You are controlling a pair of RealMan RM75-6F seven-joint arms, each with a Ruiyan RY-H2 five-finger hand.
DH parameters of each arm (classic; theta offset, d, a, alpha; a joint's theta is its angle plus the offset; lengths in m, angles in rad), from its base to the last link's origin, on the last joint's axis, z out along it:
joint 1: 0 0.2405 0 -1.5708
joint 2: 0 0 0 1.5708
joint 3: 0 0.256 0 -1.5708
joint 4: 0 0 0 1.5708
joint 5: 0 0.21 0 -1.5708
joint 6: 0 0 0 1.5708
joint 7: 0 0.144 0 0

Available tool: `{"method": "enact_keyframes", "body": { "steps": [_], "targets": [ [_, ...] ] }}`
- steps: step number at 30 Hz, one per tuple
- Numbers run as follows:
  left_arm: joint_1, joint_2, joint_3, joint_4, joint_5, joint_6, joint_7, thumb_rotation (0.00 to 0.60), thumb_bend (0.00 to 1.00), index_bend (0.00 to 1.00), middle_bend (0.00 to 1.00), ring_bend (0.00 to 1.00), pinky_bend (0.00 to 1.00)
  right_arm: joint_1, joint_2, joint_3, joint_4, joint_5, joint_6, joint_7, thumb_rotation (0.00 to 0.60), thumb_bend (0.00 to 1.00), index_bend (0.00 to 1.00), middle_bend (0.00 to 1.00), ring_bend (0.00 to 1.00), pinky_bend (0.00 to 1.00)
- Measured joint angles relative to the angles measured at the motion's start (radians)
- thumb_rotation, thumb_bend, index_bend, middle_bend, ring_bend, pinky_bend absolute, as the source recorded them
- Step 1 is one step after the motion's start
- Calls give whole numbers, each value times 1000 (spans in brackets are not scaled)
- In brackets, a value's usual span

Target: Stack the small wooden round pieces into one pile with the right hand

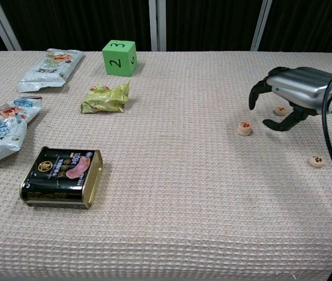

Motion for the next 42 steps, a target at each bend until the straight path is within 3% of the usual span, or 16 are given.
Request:
{"method": "enact_keyframes", "body": {
  "steps": [5,12,25,35,42],
  "targets": [
    [-3,-4,-2,1,0,-5,3,600,146,296,211,156,192,-17,47,13,8,64,-11,2,600,185,360,273,135,69],
    [-5,0,-6,-8,-4,-5,9,600,147,296,211,156,192,7,14,23,99,104,-79,4,600,282,394,273,135,70],
    [-3,2,-5,-13,-15,-11,16,600,146,296,211,156,192,56,-63,38,243,123,-142,41,600,303,408,281,135,70],
    [0,1,-4,-11,-17,-9,13,600,146,296,211,156,191,61,-73,41,268,121,-144,61,600,352,506,304,135,71],
    [3,1,-3,-7,-16,-7,8,600,146,296,211,156,192,52,-19,45,171,76,-82,78,600,354,512,306,135,70]
  ]
}}
